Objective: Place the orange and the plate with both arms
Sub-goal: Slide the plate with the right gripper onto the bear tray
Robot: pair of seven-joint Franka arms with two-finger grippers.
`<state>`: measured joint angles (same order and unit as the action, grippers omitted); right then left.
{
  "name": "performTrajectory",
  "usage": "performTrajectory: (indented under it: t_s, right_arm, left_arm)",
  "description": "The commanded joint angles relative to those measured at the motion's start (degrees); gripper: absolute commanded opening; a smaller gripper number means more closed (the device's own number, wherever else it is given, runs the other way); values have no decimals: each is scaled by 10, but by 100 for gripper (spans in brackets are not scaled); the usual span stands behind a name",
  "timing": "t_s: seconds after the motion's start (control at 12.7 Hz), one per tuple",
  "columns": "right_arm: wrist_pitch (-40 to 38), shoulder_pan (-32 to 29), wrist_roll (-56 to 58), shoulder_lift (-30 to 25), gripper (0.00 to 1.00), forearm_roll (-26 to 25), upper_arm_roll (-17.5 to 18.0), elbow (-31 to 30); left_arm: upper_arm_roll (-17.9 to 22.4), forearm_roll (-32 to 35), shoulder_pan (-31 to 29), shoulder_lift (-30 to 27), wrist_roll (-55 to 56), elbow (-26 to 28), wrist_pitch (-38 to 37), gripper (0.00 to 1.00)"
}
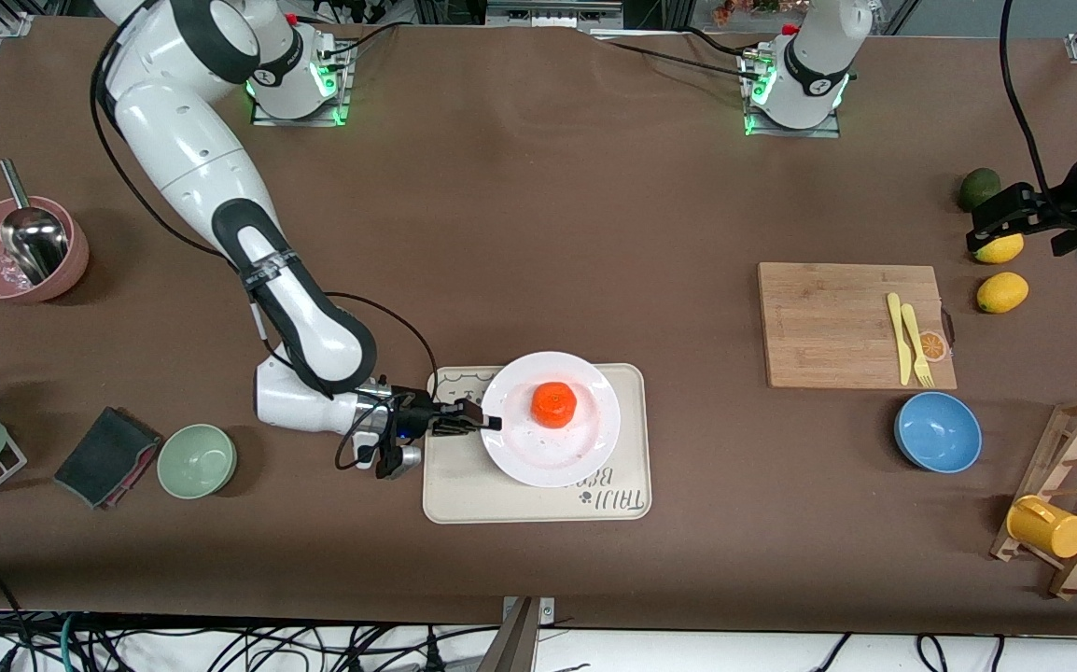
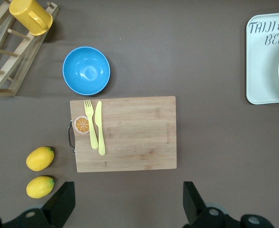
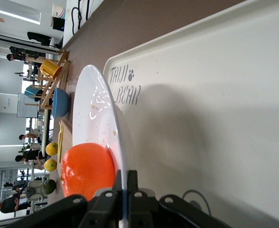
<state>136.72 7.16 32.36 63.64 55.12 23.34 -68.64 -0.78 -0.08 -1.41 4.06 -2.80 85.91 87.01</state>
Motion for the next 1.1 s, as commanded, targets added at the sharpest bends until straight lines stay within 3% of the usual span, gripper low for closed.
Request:
performTrajectory:
  t_s: [0.0,0.39,0.47,0.55,0.63,1.02]
  right_arm:
    - [14,22,-12,21,0,0,-21,36]
    - [14,26,-11,32,0,-1,-24,36]
    - [15,28,-12,32,22,-1,-24,36]
    - [16,30,-4,31,98,-1,-24,34]
    - [20,31,-2,28,100,-5,-26,35]
    - [22,31,-13,3,100,-148,-29,32]
  left_arm:
    - [2,-18,-4,0,-6,0,2,100]
    - [2,-17,-4,2,-5,0,2,100]
    - [2,-17,-4,2,-5,0,2,100]
    - [2,-17,-4,2,-5,0,2,100]
    - [2,-17,-4,2,-5,0,2,100]
    - [2,-17,-4,2,-5,0,2,100]
